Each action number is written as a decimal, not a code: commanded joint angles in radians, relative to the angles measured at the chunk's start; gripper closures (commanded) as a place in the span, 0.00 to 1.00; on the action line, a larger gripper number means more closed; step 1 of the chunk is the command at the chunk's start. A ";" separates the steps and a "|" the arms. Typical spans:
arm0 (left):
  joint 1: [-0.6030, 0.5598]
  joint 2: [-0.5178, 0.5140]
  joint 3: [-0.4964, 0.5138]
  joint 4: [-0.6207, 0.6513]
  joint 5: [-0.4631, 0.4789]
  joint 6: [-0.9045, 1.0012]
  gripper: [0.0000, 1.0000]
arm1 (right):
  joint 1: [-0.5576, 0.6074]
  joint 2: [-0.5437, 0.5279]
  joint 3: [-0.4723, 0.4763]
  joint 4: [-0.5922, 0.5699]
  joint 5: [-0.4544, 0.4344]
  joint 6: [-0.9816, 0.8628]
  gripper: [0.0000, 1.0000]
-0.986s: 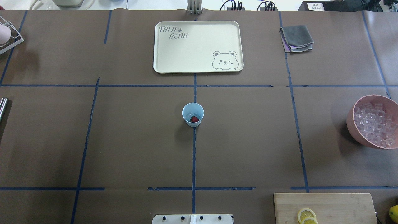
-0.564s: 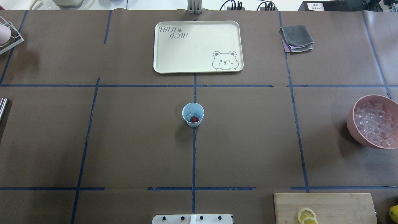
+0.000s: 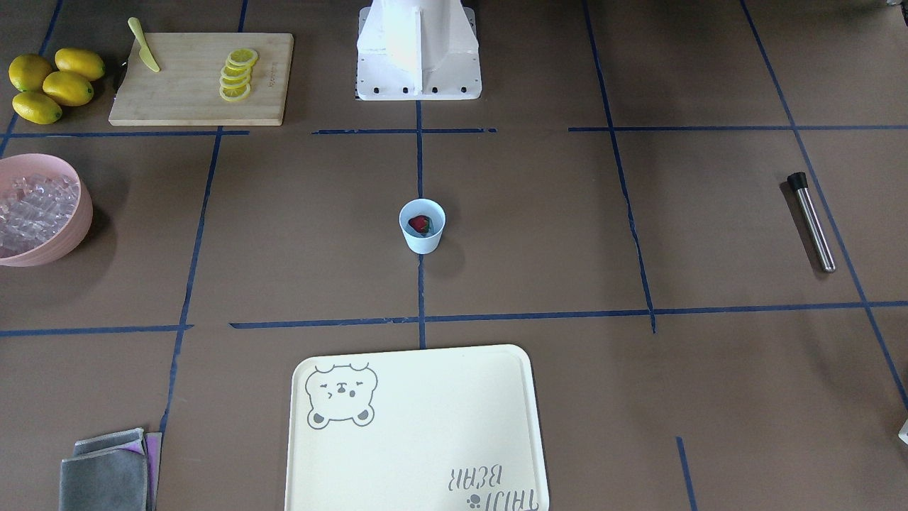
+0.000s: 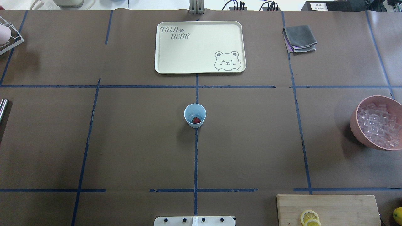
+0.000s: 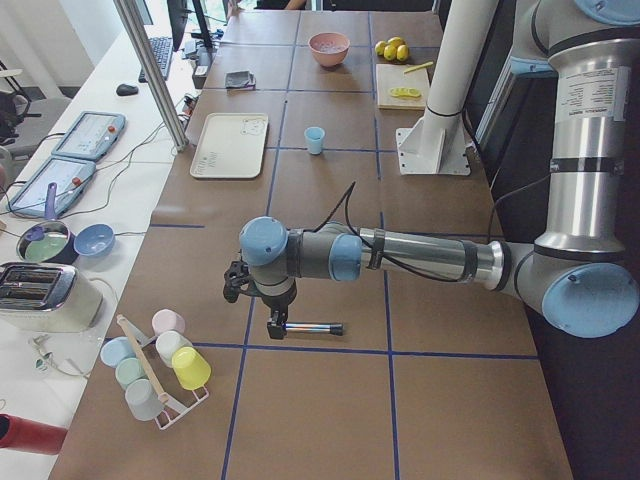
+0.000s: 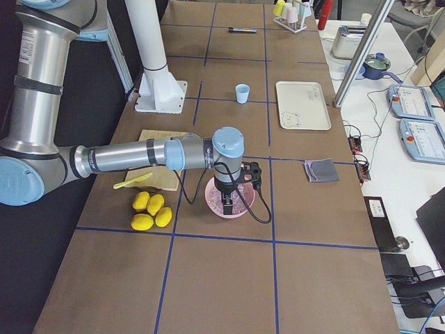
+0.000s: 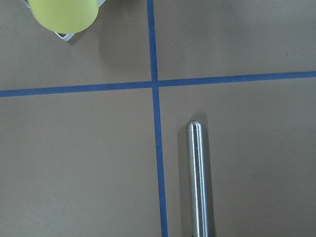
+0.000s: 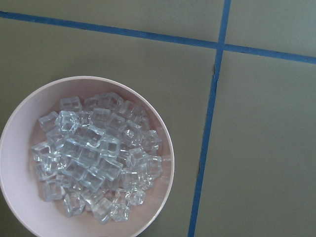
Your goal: Mash ice and strawberries in cup
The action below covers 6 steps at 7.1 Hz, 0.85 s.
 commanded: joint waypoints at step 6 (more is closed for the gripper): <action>0.009 0.008 -0.042 0.009 -0.036 -0.009 0.00 | 0.002 -0.007 -0.055 0.009 -0.026 -0.019 0.00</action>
